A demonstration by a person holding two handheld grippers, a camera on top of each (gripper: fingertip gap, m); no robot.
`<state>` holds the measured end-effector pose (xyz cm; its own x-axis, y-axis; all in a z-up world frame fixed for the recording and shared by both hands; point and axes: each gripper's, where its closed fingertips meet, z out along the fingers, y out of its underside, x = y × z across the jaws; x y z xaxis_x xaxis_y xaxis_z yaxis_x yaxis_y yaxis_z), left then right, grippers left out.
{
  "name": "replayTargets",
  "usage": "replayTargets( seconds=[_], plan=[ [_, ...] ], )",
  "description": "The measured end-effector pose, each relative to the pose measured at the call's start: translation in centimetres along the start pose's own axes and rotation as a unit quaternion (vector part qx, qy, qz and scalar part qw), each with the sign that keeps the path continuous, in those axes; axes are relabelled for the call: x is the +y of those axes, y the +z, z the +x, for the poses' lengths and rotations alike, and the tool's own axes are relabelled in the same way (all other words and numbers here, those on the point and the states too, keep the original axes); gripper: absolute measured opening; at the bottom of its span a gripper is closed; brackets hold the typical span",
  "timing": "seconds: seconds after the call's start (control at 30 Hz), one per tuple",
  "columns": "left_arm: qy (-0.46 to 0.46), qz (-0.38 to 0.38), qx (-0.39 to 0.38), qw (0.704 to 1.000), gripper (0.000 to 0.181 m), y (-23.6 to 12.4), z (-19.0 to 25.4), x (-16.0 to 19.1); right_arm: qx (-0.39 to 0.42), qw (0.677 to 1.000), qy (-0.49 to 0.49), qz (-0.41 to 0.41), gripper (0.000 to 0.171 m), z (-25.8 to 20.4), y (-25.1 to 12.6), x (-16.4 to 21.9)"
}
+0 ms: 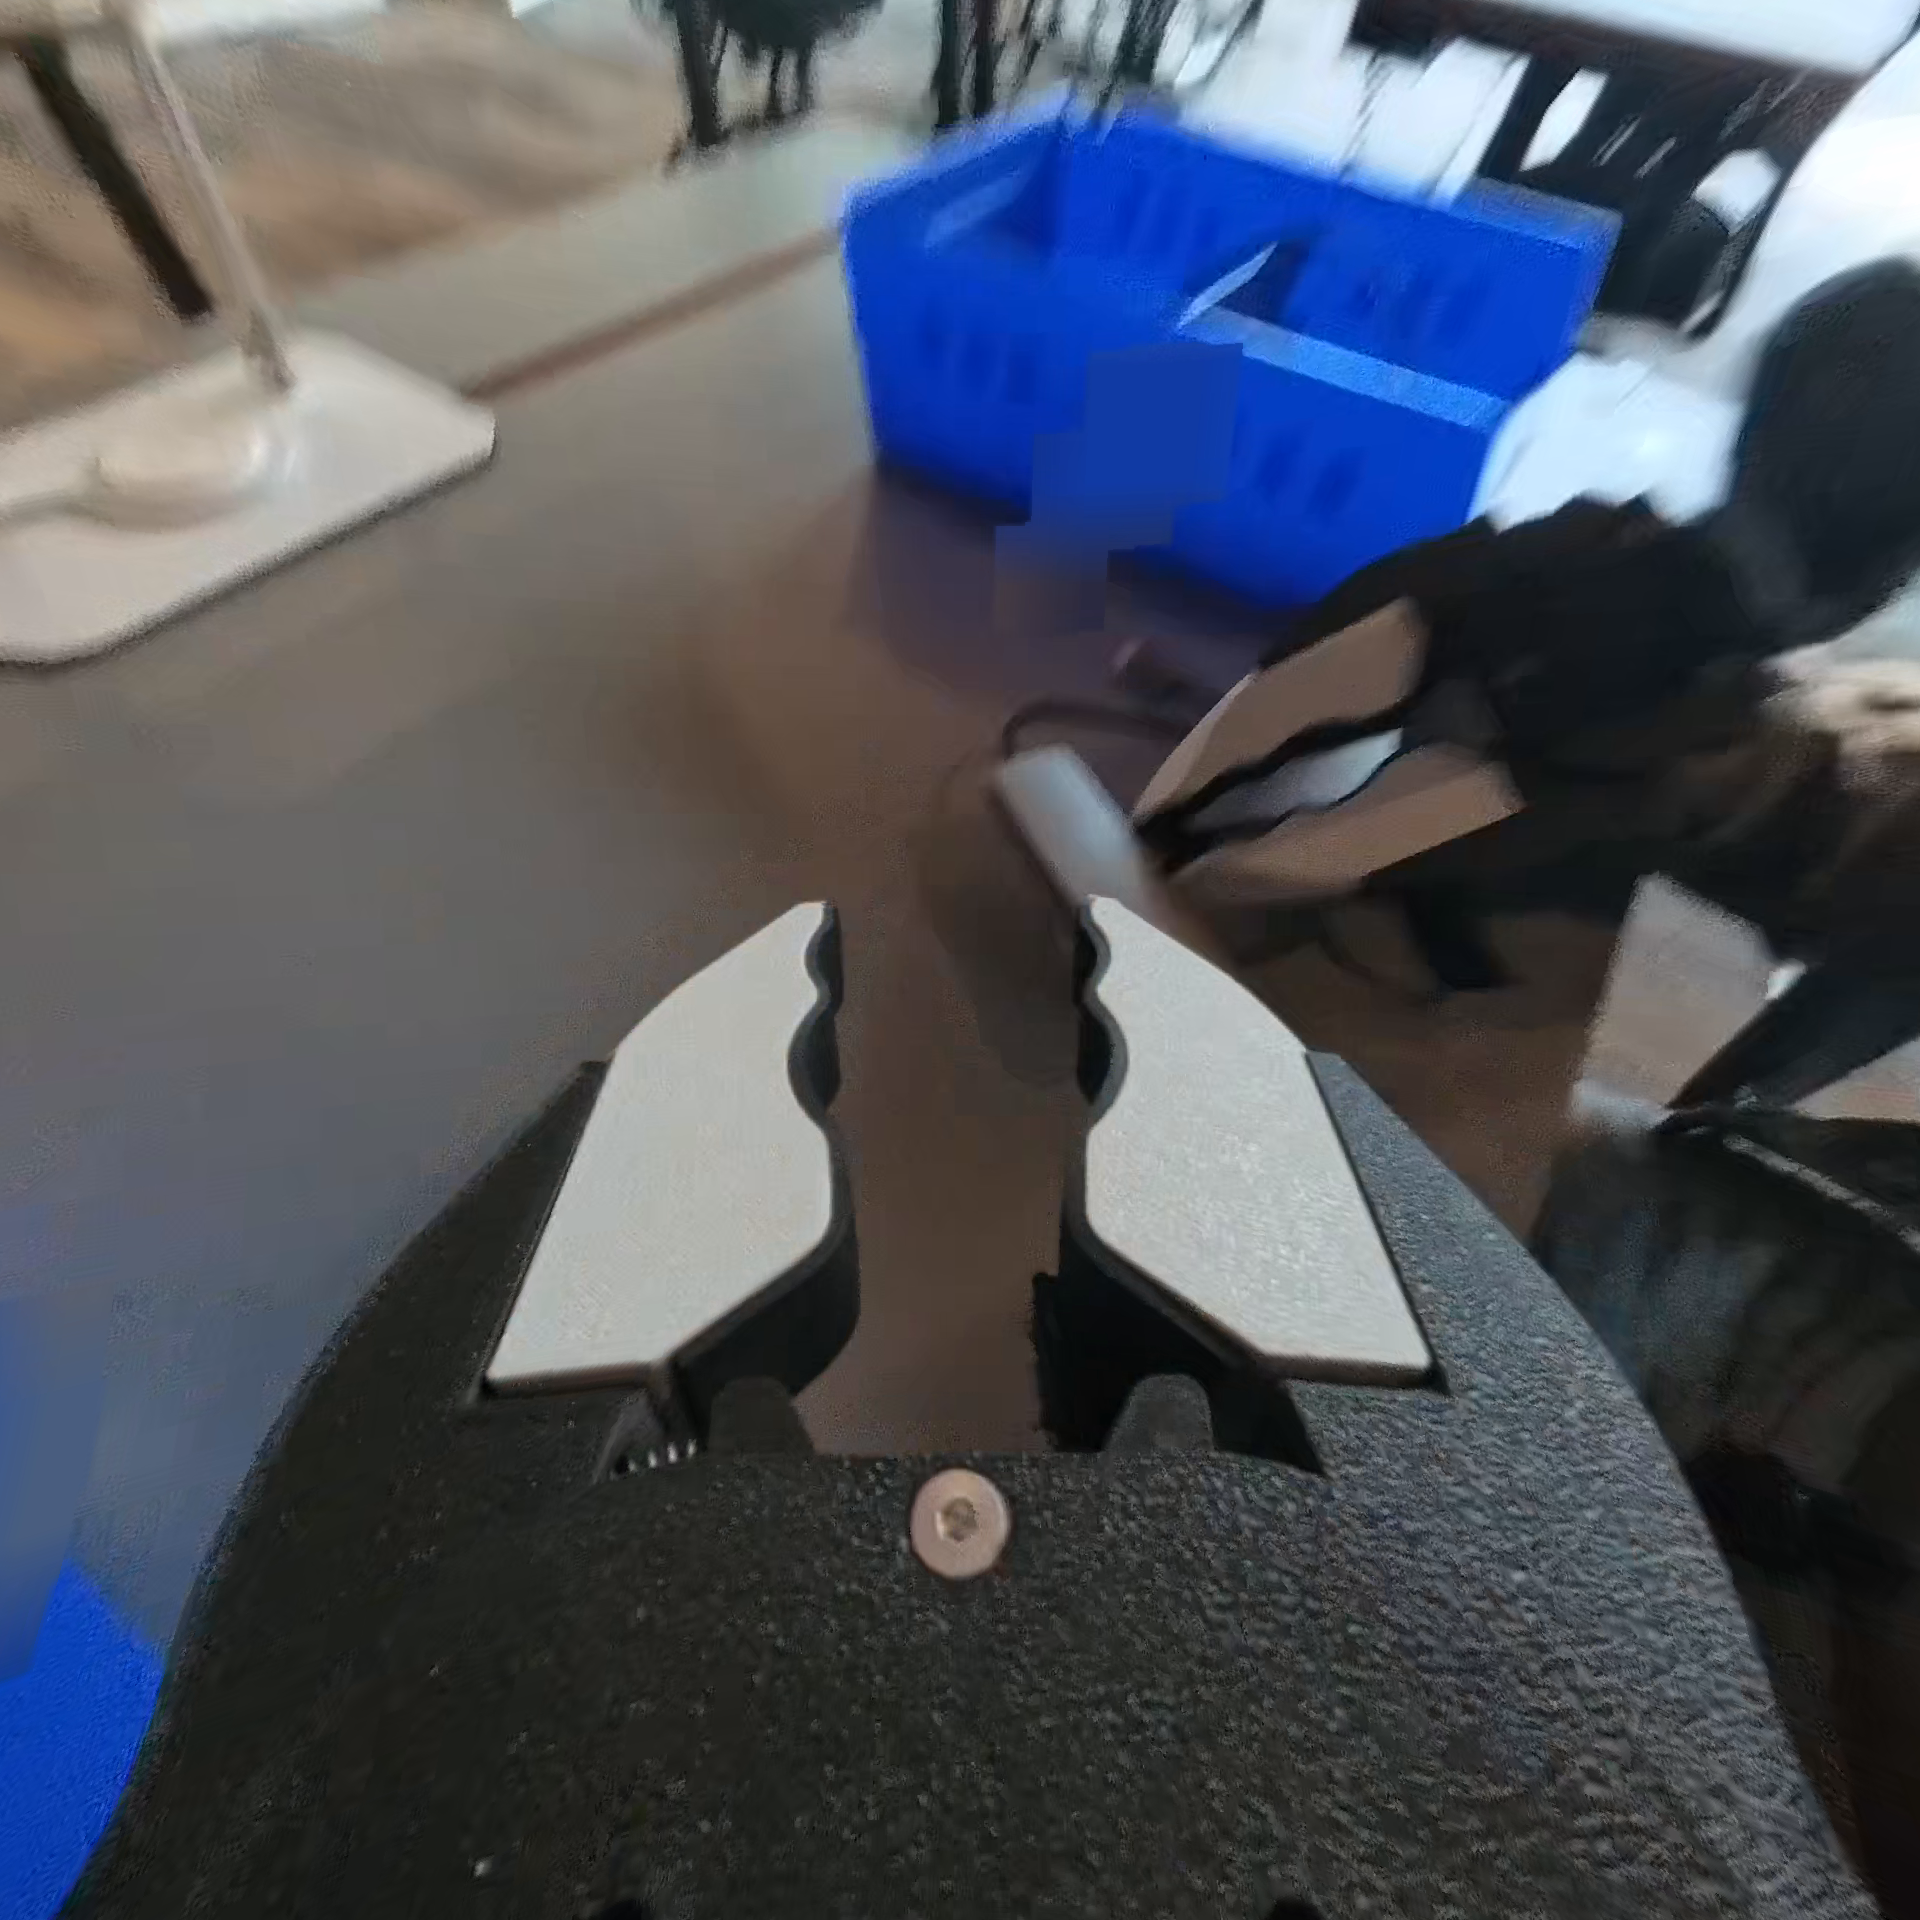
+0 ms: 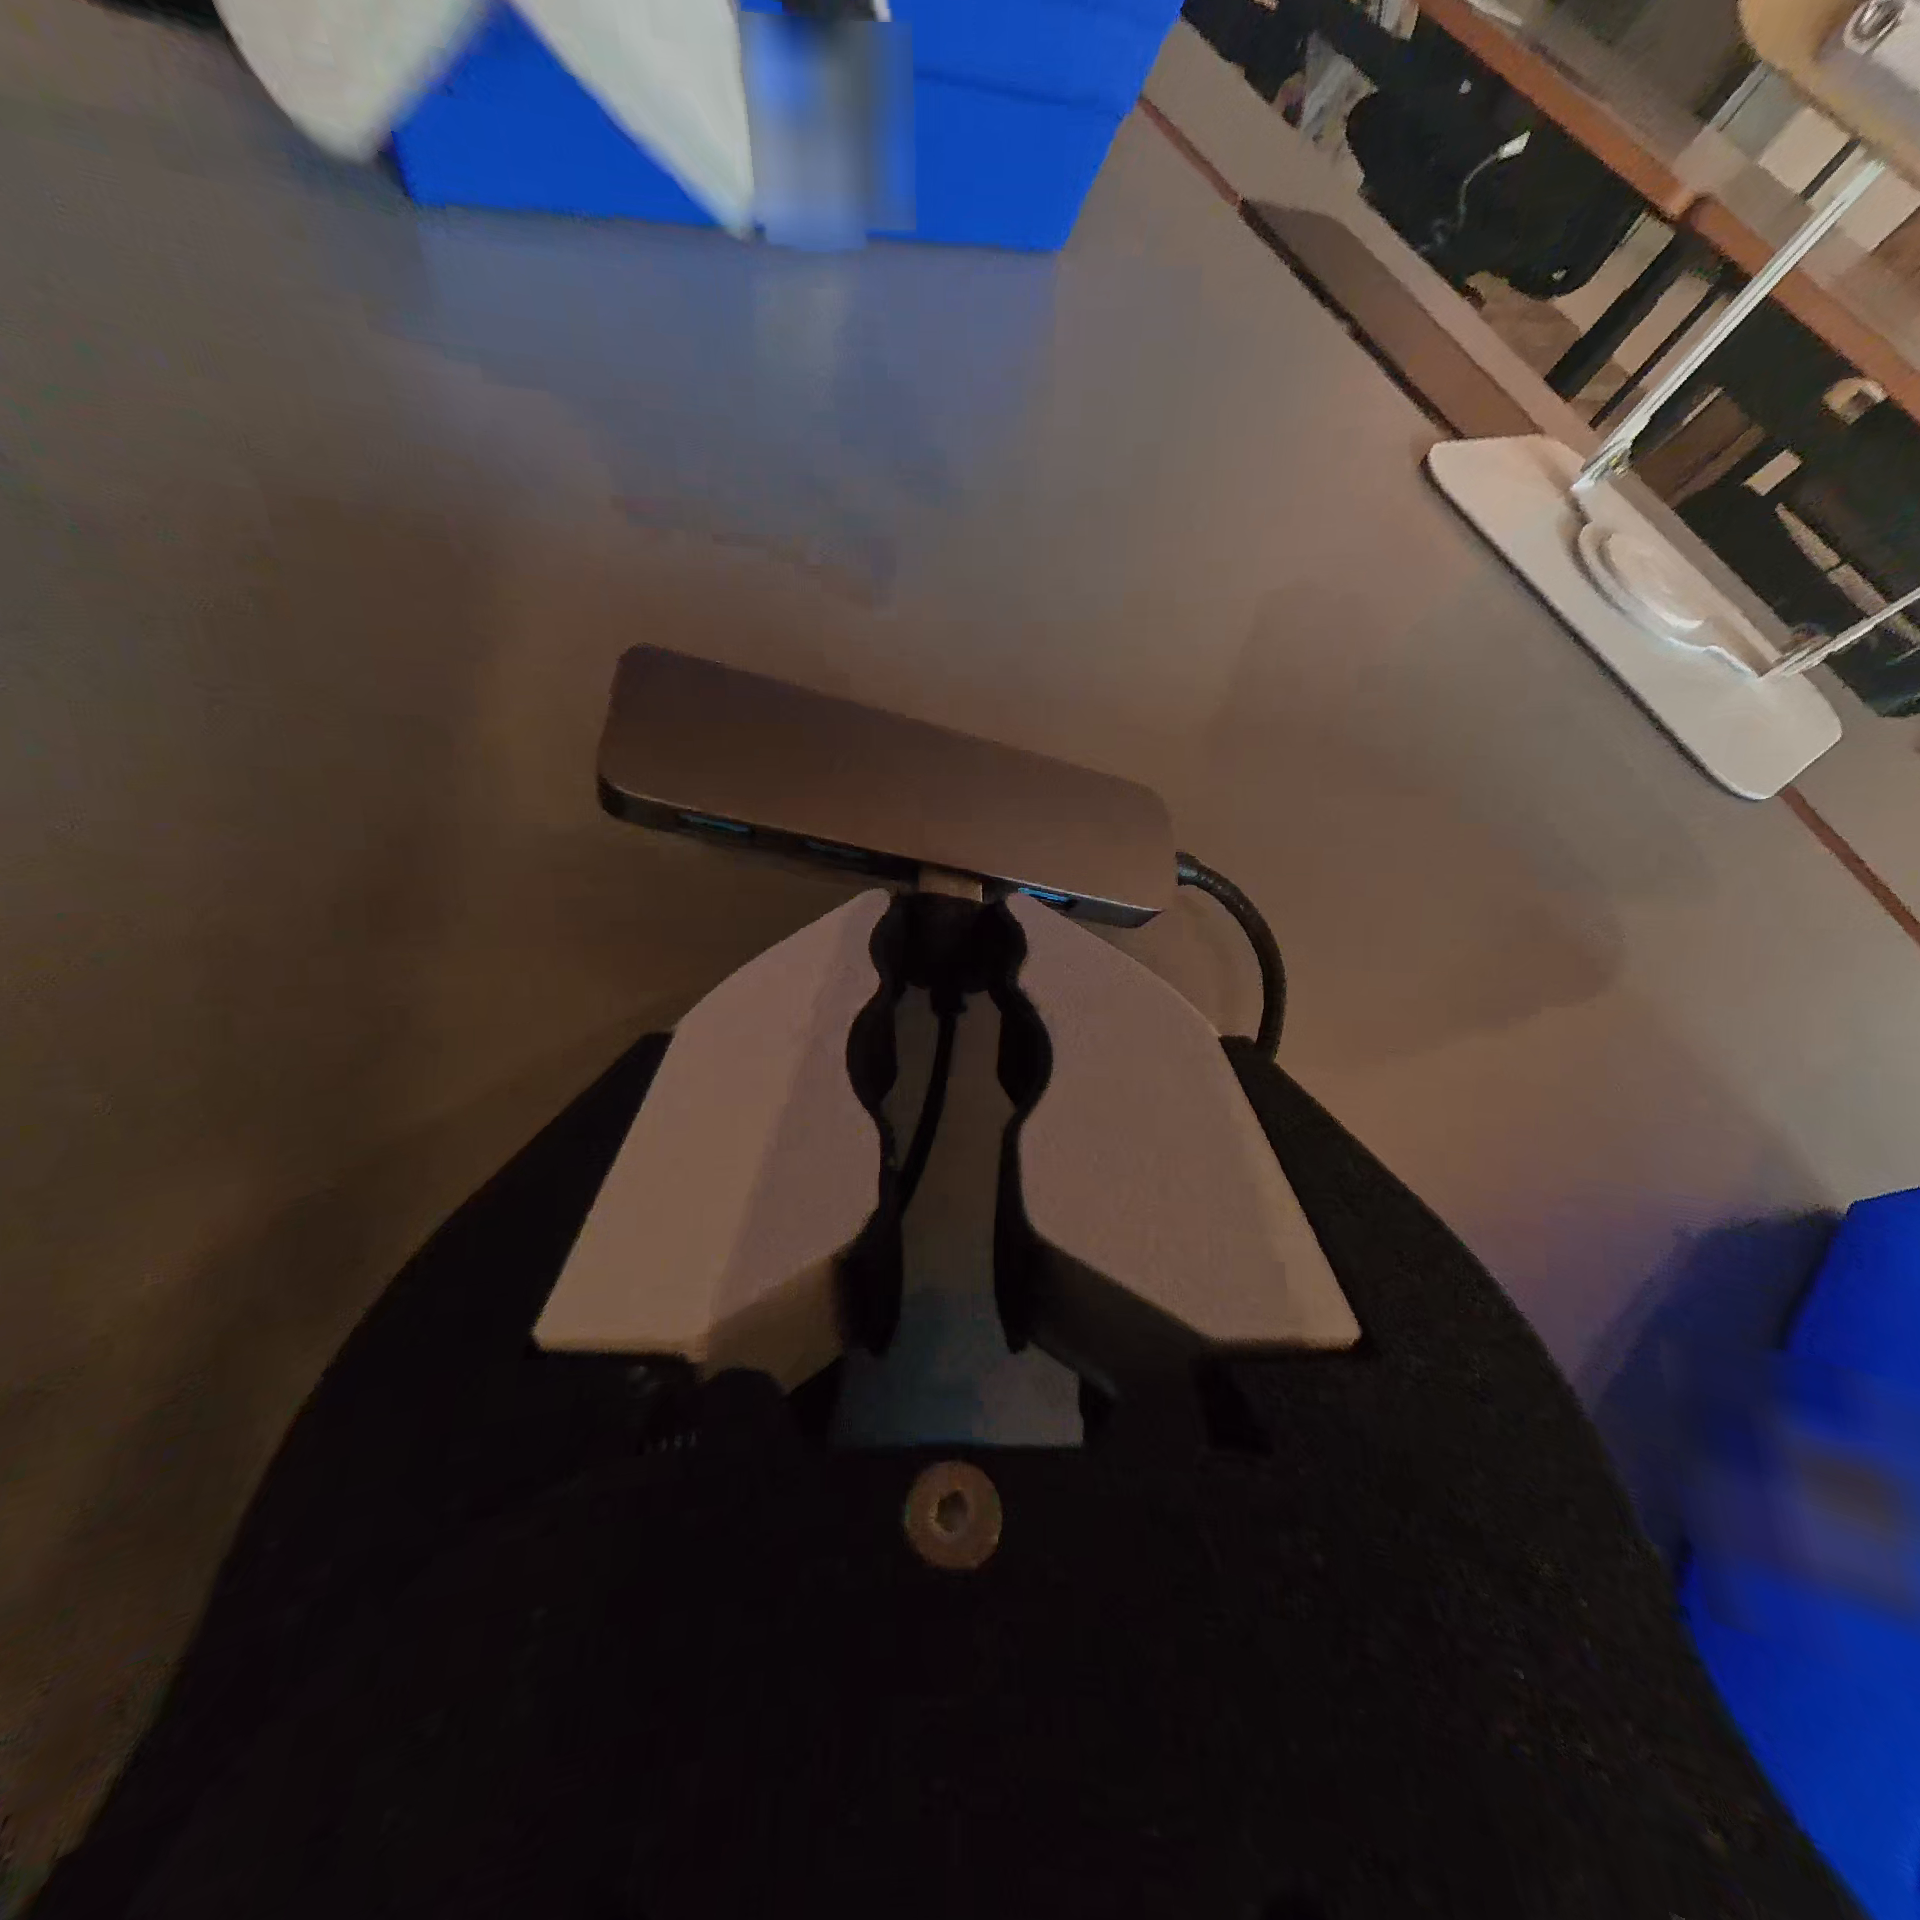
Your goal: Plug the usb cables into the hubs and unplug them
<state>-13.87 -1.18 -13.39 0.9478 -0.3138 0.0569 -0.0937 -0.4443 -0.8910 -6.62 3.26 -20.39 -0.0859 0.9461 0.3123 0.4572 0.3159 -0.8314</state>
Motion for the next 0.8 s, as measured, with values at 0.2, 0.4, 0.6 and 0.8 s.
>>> replayTargets(
  seconds=[0.2,0.4,0.6,0.8],
  plan=[
    [-0.073,-0.073,0.036,0.994,0.039,3.8,0.7,3.2,0.015,0.997,-0.05,0.048,0.014,-0.1,-0.6,-1.7],
    [-0.185,-0.028,0.184,0.965,0.024,4.4,3.1,1.4,0.04,0.989,-0.117,0.083,0.014,-0.1,-1.6,-3.0],
    [-0.239,-0.017,0.289,0.927,0.026,3.7,4.6,0.5,0.049,0.982,-0.144,0.108,0.014,-0.5,-1.8,-3.8],
    [-0.255,-0.028,0.315,0.914,0.013,4.1,5.5,0.6,0.068,0.971,-0.199,0.114,0.014,-0.9,-2.3,-4.3]
  ],
)
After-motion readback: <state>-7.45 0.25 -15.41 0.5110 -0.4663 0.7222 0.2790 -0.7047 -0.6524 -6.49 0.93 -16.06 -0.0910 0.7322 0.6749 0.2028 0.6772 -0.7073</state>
